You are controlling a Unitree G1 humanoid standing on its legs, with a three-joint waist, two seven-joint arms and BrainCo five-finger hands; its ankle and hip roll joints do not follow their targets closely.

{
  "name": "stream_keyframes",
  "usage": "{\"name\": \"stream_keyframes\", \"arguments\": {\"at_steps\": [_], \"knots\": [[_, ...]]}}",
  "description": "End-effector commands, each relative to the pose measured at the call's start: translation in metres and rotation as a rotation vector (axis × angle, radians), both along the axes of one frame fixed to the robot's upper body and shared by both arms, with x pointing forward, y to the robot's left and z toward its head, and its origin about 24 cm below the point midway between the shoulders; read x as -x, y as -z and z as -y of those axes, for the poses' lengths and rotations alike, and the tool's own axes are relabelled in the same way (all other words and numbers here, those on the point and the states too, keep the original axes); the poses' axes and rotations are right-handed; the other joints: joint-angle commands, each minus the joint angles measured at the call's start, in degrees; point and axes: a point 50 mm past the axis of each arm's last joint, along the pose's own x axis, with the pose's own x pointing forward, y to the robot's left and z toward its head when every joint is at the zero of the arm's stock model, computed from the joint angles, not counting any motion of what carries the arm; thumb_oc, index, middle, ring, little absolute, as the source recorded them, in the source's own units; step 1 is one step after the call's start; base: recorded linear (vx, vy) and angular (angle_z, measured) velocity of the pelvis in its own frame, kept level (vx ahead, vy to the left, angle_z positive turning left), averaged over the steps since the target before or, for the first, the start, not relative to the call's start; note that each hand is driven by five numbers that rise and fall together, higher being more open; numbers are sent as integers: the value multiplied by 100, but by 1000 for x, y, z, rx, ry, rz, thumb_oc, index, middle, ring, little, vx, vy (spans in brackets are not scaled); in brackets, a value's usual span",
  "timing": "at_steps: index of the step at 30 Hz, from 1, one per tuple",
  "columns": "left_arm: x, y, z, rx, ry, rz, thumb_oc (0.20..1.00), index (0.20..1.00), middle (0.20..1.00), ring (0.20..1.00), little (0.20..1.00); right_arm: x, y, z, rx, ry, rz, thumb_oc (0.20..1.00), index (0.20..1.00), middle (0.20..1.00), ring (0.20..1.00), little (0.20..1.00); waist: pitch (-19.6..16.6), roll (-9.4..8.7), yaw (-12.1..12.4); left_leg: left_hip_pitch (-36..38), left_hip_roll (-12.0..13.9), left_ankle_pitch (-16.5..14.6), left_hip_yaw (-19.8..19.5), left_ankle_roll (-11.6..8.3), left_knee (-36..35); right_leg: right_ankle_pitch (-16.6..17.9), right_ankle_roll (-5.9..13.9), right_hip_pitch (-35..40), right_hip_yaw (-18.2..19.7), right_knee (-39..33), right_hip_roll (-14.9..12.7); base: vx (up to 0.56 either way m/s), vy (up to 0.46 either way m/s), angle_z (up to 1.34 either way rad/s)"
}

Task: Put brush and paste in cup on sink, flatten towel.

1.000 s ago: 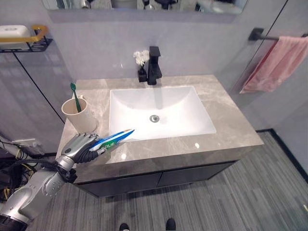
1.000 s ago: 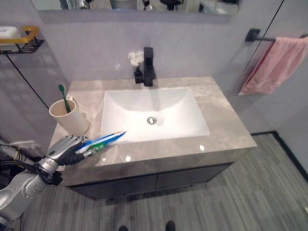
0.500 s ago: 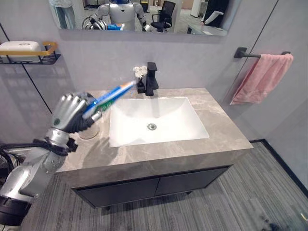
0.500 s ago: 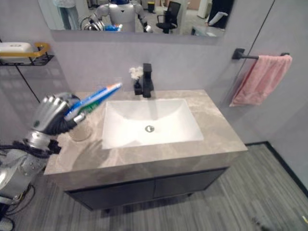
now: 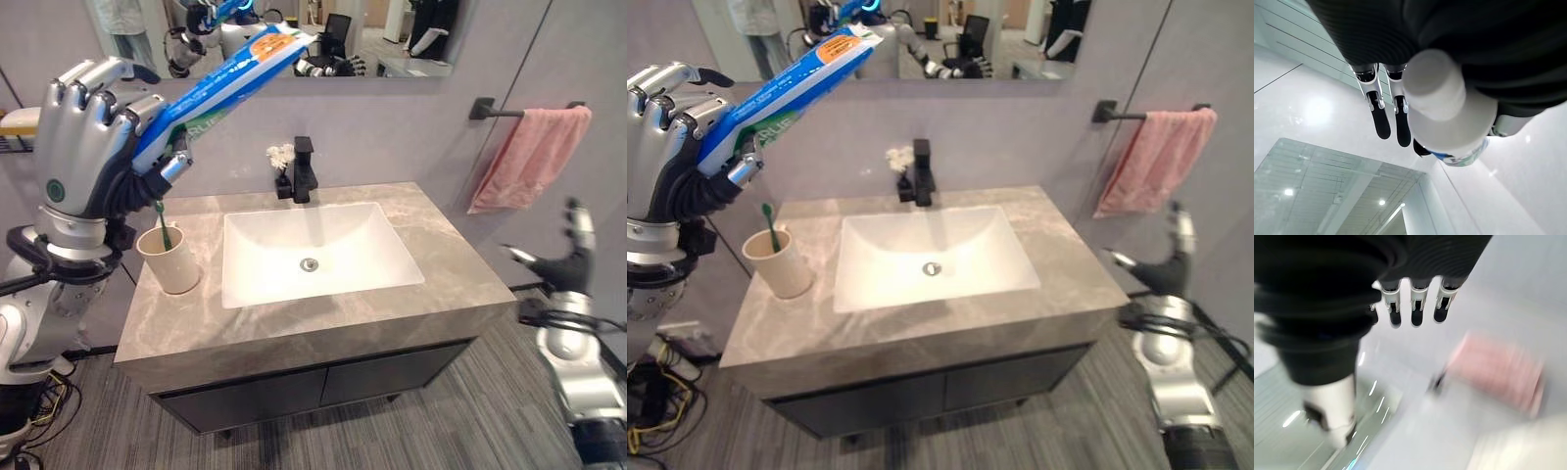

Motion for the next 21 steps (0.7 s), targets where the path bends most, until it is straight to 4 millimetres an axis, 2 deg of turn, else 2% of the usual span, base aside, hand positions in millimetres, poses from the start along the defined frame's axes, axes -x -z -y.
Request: {"name": "stream_keyframes", "arguments": {"at_steps": [1, 2, 4, 6, 8, 16, 21], "knots": [[4, -24, 6, 57, 74, 83, 200, 200, 200, 200, 200, -11, -45, -20, -100, -214, 159, 1000, 1000, 1000, 1000, 1000, -75, -121, 181, 167, 243, -129, 23, -267, 61, 316, 433, 2, -309, 90, -406, 0, 0, 0], [6, -17, 12, 70, 122, 46, 200, 200, 200, 200, 200, -14, -60, -64, -228, -454, 208, 1000, 1000, 1000, 1000, 1000, -45, -123, 346, 219, 240, -172, 3, -257, 61, 261, 436, 54, -327, 96, -413, -7, 1, 7], [11, -10, 12, 93, 145, 12, 200, 200, 200, 200, 200, -15, -73, -107, -392, -685, 247, 1000, 1000, 1000, 1000, 1000, 4, -111, 487, 239, 221, -147, 3, -233, 61, 274, 412, 79, -352, 87, -440, -7, 5, 1], [12, -3, 14, 102, 168, -24, 200, 200, 200, 200, 200, -11, -80, -141, -491, -869, 239, 1000, 1000, 1000, 1000, 1000, 38, -96, 651, 294, 208, -187, -26, -219, 61, 224, 409, 154, -403, 92, -470, 18, 11, 6], [14, 2, 14, 113, 191, -51, 200, 200, 200, 200, 200, -7, -87, -160, -557, -994, 241, 1000, 1000, 1000, 1000, 1000, 53, -102, 772, 279, 192, -157, -70, -199, 61, 230, 391, 189, -466, 81, -510, 9, 6, 2], [18, 14, 21, 152, 291, -134, 200, 200, 200, 200, 200, 0, -106, -184, -572, -1154, 265, 1000, 1000, 1000, 1000, 1000, 58, -136, 1005, 249, 134, -135, -266, -183, 61, 196, 357, 332, -688, 86, -556, 21, 3, 23], [17, 16, 29, 123, 343, -191, 200, 200, 200, 200, 200, -4, -112, -193, -514, -1186, 252, 1000, 1000, 1000, 1000, 1000, 29, -176, 1040, 234, 122, -130, -306, -179, 61, 211, 360, 340, -735, 83, -573, 3, -1, 2]]}}
